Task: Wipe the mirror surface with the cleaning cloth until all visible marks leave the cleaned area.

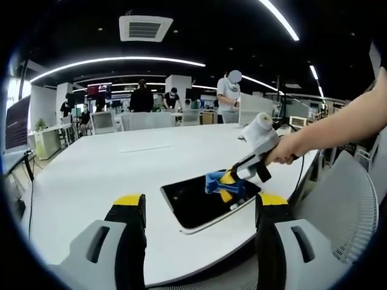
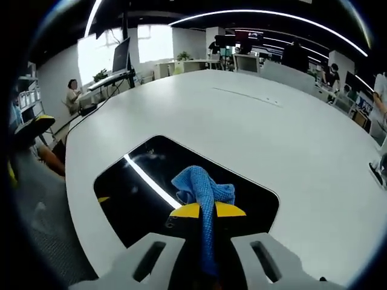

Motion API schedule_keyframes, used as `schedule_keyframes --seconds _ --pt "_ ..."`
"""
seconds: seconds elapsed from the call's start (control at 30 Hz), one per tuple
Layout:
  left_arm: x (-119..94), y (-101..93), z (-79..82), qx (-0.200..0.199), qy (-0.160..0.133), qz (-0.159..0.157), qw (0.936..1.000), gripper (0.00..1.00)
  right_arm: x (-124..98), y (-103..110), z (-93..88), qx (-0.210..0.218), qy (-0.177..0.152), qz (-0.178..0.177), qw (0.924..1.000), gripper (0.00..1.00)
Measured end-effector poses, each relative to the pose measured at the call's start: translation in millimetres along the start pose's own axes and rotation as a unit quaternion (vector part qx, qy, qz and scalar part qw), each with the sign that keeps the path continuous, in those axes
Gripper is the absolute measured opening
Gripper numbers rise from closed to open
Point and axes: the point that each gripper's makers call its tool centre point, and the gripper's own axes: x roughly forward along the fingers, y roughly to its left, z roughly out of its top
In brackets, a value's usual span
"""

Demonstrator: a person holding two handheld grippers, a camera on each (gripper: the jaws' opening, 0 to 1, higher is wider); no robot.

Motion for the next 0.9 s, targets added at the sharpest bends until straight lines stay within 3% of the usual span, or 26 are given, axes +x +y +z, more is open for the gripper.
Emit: schedule_keyframes --seconds 0.5,0.9 --pt "0.7 -0.1 -1.5 -0.001 0.002 -0.003 1.0000 0.72 -24.1 21.6 -19.9 0.036 0.005 0.037 0.9987 0.01" --pt "0.4 -0.6 -1.3 -0.001 0.001 -0.003 1.0000 0.72 -36.2 37.0 -30.1 -0.009 0.014 0.043 0.9989 0.01"
